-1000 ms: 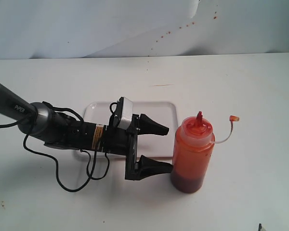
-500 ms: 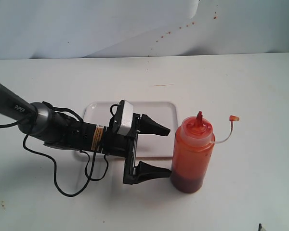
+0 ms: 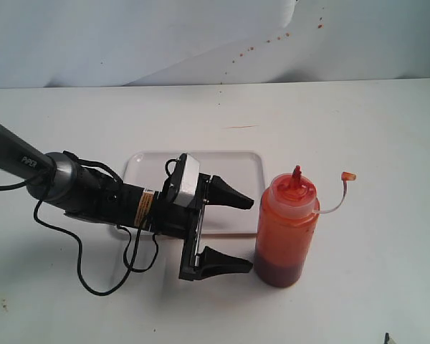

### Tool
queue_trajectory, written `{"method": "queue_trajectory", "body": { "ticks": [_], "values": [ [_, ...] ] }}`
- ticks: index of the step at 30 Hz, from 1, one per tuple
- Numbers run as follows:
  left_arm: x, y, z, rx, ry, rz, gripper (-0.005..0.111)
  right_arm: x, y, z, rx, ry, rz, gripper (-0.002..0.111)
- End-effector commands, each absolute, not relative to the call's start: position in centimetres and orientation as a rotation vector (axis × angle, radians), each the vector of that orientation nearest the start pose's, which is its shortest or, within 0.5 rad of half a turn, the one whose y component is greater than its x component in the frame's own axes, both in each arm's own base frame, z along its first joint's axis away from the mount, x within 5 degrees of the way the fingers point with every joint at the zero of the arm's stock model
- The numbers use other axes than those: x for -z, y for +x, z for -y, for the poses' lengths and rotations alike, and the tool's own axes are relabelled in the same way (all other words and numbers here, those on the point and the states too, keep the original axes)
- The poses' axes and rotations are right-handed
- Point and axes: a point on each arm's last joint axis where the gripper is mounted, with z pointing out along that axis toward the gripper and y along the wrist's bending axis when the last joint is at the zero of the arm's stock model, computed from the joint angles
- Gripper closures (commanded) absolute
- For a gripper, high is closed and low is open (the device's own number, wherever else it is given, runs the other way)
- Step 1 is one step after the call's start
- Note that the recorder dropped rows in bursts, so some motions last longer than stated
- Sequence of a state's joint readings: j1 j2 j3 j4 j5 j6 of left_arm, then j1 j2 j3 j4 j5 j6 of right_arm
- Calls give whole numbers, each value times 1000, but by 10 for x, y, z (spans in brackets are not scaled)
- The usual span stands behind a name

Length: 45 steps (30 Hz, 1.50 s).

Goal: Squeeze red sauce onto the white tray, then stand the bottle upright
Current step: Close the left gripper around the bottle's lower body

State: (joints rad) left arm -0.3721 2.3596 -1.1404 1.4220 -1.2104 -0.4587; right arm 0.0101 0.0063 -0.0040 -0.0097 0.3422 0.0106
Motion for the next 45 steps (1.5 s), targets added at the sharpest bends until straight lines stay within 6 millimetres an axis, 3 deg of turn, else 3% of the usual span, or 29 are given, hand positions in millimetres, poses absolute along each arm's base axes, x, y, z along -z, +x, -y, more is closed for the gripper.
{"method": "queue_trajectory", "body": {
  "ticks": [1,10,19,27,33,41,45],
  "values": [
    [-55,318,226,1161,1475,-1341,2,-182,54,0,-6,-6,-1825,108],
    [-59,303,258,1196,1424,-1327,2,-182,54,0,-6,-6,-1825,108],
    [-60,302,263,1199,1399,-1331,2,-182,54,0,-6,-6,-1825,108],
    [-57,310,274,1134,1440,-1469,2,-182,54,0,-6,-6,-1825,108],
    [-57,310,275,1137,1445,-1471,2,-182,54,0,-6,-6,-1825,108],
    [-58,313,280,1156,1537,-1551,2,-182,54,0,-6,-6,-1825,108],
    [-61,305,293,1161,1639,-1497,2,-182,54,0,-6,-6,-1825,108]
  ]
}}
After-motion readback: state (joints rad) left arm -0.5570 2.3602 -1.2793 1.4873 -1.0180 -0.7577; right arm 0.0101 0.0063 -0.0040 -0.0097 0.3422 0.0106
